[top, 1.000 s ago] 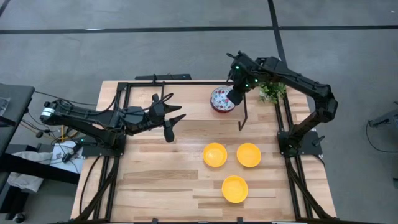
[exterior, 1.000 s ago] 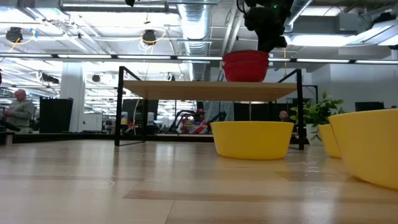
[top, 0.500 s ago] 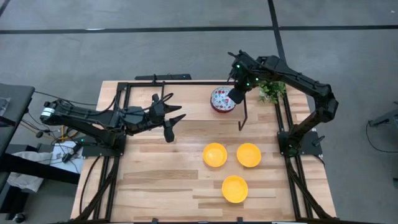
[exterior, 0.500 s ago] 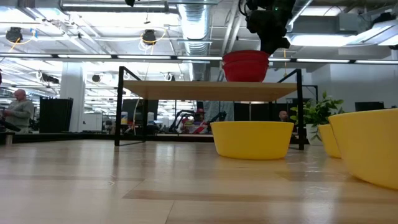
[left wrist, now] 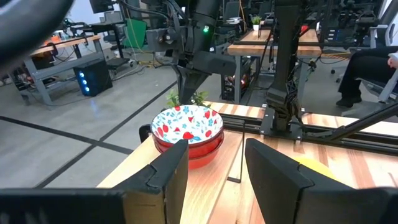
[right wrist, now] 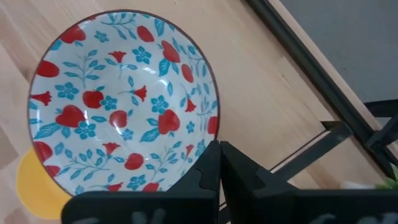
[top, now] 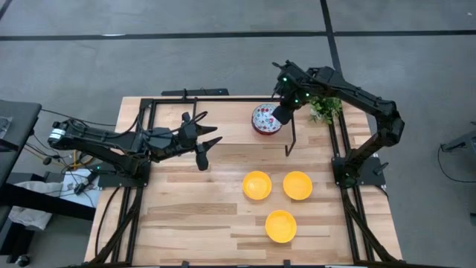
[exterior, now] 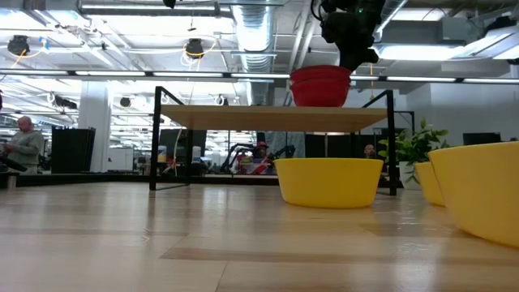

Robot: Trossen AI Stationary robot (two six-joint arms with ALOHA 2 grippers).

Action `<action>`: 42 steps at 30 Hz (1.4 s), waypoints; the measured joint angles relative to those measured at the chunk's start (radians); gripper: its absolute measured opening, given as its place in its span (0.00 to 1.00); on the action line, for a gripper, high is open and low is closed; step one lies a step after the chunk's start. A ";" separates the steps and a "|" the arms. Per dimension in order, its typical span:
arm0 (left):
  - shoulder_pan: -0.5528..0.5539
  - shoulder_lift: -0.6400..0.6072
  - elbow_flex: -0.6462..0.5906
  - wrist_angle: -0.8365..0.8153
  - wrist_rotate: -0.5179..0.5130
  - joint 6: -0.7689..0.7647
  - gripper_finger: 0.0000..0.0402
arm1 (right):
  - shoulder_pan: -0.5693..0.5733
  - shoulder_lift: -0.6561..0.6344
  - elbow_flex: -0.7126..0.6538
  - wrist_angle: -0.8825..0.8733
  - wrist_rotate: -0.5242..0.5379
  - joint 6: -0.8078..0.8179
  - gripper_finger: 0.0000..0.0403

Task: Pick & Place Mini bowls
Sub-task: Stack the red patterned bowl on the red patterned bowl on the shelf

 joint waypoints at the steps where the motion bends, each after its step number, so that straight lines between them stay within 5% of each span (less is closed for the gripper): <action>1: 0.000 0.000 0.000 0.000 0.000 0.000 0.40 | 0.003 0.000 0.000 0.004 -0.003 0.005 0.00; 31: -0.014 0.000 0.000 0.000 0.000 0.000 0.40 | 0.011 -0.011 0.000 0.030 -0.009 0.014 0.00; 42: -0.003 0.000 0.000 0.008 -0.001 0.010 0.40 | 0.143 -0.018 0.000 0.223 -0.072 -0.046 0.00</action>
